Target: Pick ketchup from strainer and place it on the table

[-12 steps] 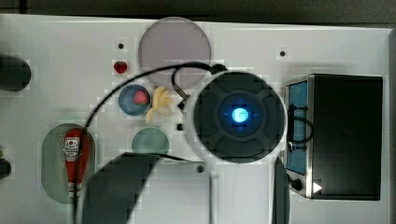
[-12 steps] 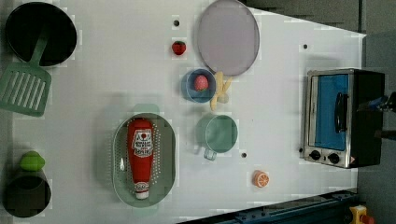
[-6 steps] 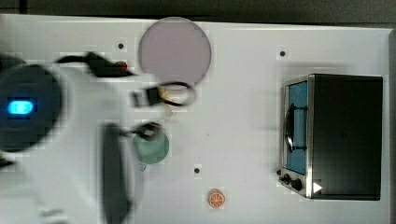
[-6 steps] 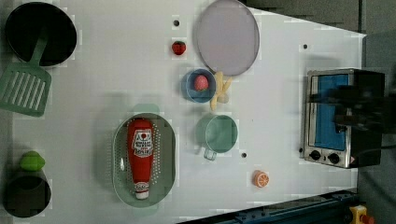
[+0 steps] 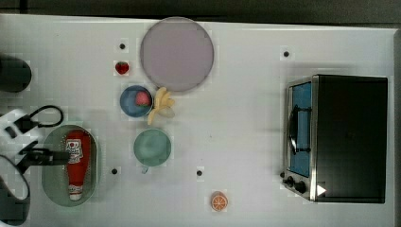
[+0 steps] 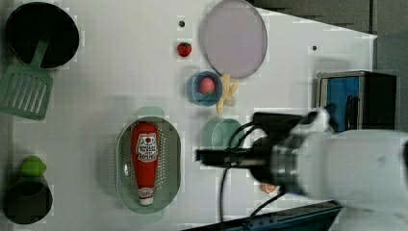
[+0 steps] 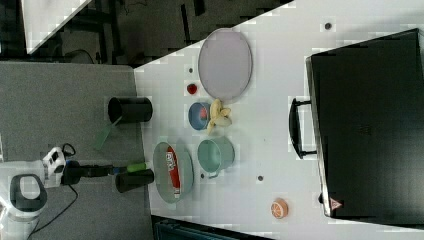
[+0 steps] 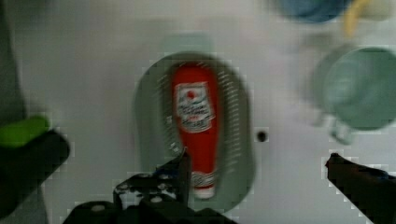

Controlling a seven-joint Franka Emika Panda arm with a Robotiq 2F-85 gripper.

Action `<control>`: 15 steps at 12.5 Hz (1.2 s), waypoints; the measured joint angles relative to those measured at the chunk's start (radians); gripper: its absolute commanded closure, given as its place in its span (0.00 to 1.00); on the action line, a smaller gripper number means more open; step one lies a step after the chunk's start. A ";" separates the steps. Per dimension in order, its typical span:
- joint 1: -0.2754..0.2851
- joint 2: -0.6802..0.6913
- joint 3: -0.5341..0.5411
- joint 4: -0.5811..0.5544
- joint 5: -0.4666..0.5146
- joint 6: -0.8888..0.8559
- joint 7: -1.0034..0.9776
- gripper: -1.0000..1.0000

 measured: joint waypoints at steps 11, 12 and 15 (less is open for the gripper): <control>0.014 0.407 0.016 -0.131 -0.367 0.491 0.152 0.00; 0.009 0.453 0.005 -0.141 -0.414 0.522 0.185 0.00; 0.006 0.554 -0.015 -0.152 -0.507 0.605 0.264 0.00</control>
